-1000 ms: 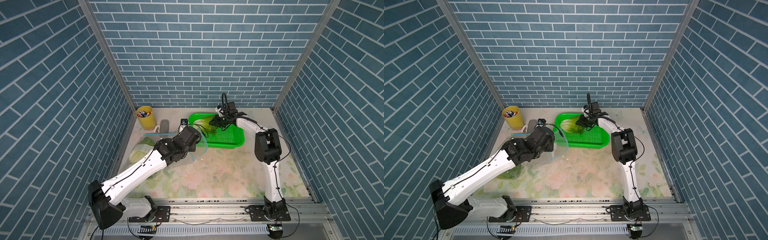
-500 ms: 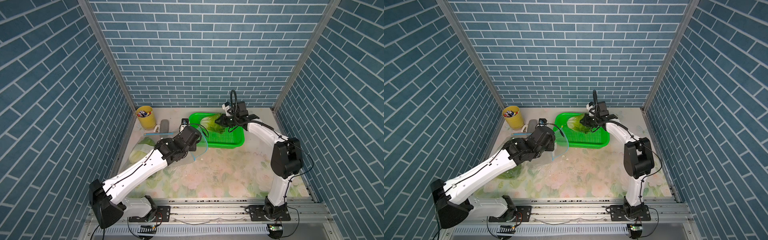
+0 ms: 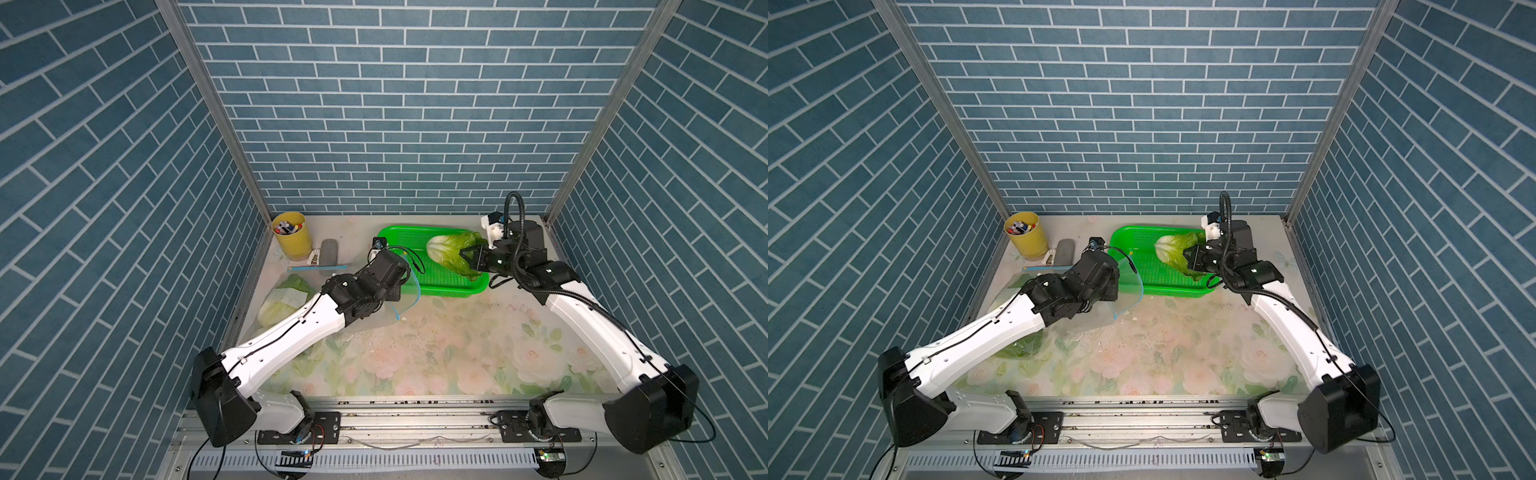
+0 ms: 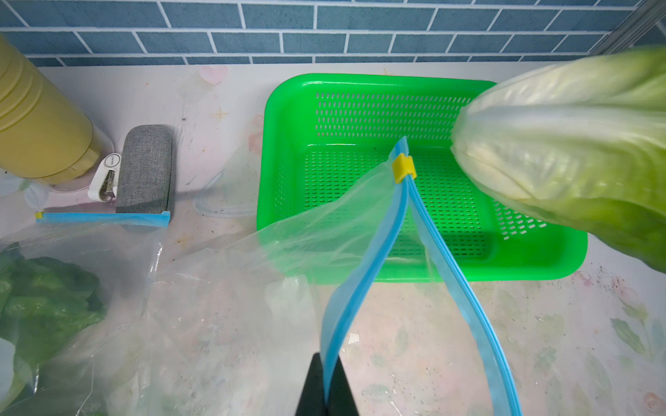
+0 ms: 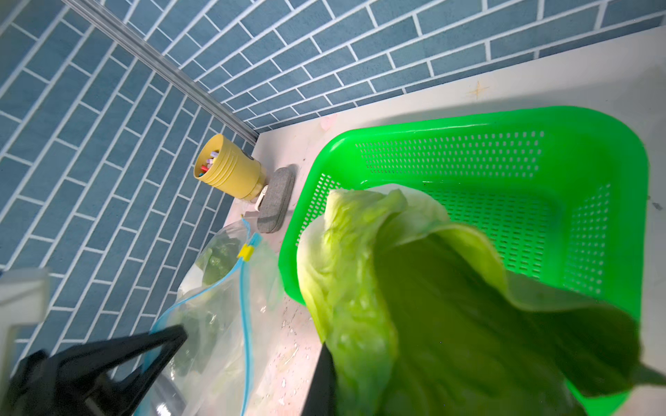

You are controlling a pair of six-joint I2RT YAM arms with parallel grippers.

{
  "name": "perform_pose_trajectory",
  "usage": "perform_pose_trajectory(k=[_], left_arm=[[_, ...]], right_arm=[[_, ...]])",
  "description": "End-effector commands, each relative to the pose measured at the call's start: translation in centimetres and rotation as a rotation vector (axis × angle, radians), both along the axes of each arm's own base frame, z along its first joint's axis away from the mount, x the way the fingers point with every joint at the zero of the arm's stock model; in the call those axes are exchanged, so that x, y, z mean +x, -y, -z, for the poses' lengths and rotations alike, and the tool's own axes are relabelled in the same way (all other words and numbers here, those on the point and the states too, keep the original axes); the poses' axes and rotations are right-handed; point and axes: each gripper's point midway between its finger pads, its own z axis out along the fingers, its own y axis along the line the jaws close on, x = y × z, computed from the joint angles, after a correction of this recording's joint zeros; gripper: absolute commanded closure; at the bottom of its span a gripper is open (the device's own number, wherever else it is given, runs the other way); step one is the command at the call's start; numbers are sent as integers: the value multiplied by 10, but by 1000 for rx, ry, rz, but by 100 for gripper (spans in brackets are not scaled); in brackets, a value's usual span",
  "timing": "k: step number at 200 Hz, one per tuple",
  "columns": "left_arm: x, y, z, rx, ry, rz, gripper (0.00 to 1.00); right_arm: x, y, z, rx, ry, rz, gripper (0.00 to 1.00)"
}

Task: Put the chinese cabbages into a zipper bag and zip it
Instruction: Pick up the Chinese cabbage from the basket, then place the Chinese cabbage in the zipper food storage bag.

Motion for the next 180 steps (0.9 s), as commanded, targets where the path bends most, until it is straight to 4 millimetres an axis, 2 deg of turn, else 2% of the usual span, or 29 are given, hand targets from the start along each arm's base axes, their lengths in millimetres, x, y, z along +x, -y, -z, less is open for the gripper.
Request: perform_pose_trajectory(k=[1,25,44,83,128,180], left_arm=[[4,6,7,-7,-4,16,100],[6,12,10,-15,-10,27,100],[7,16,11,-31,-13,38,100],[8,21,13,-40,-16,54,100],[7,23,12,-58,-14,58,100],[6,22,7,-70,-1,57,100]], right_arm=[[-24,7,-9,-25,31,-51,100],[-50,8,-20,-6,54,-113,100],[-63,11,-27,6,63,-129,100],[-90,-7,-47,103,86,-288,100],[-98,-27,-47,124,74,-390,100],[-100,-48,-29,56,52,-449,100]])
